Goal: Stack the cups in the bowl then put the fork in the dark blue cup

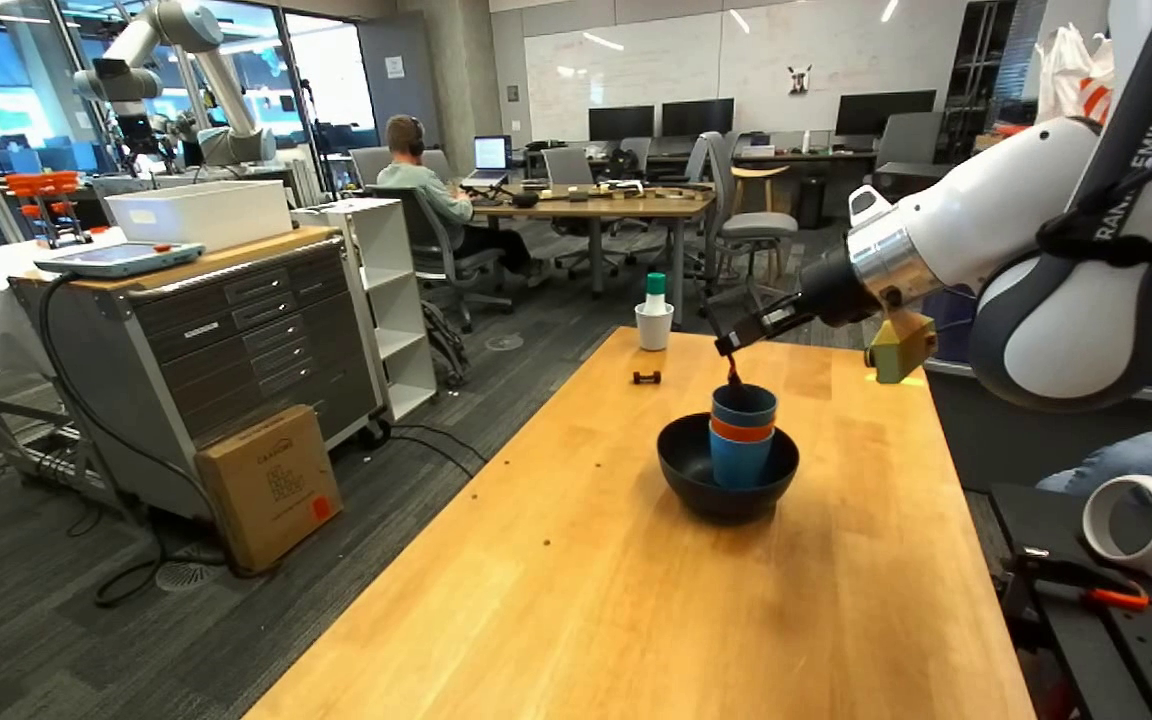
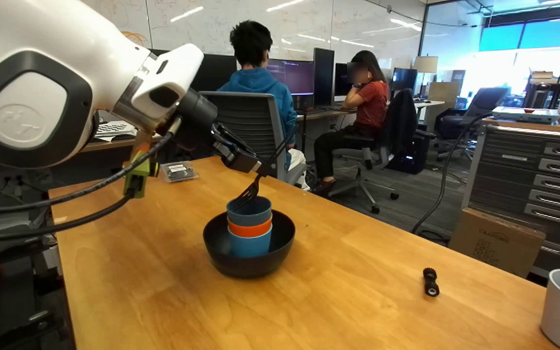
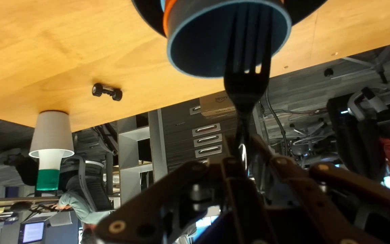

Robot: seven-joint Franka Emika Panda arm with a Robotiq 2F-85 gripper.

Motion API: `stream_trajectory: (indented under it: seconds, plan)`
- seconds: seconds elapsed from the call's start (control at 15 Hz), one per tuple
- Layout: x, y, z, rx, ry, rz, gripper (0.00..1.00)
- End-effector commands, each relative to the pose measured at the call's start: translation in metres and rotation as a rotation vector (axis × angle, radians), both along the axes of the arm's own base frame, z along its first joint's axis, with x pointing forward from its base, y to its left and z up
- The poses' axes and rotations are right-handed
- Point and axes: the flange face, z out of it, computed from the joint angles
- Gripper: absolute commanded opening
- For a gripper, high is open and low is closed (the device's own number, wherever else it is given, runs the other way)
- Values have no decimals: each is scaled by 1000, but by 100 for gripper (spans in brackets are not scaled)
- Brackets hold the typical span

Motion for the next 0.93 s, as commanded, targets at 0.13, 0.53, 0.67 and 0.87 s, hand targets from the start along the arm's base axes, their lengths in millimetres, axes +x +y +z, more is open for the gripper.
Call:
stream_trajectory:
  seconds: [0.13, 0.53, 0.67, 0.87]
  plan:
    - [-4, 9, 0, -43, -125, 17, 13]
    - [-15, 2, 0, -117, -213, 19, 13]
    - [-7, -4, 10, -131, -194, 8, 13]
    - [-15, -8, -8, -149, -174, -12, 13]
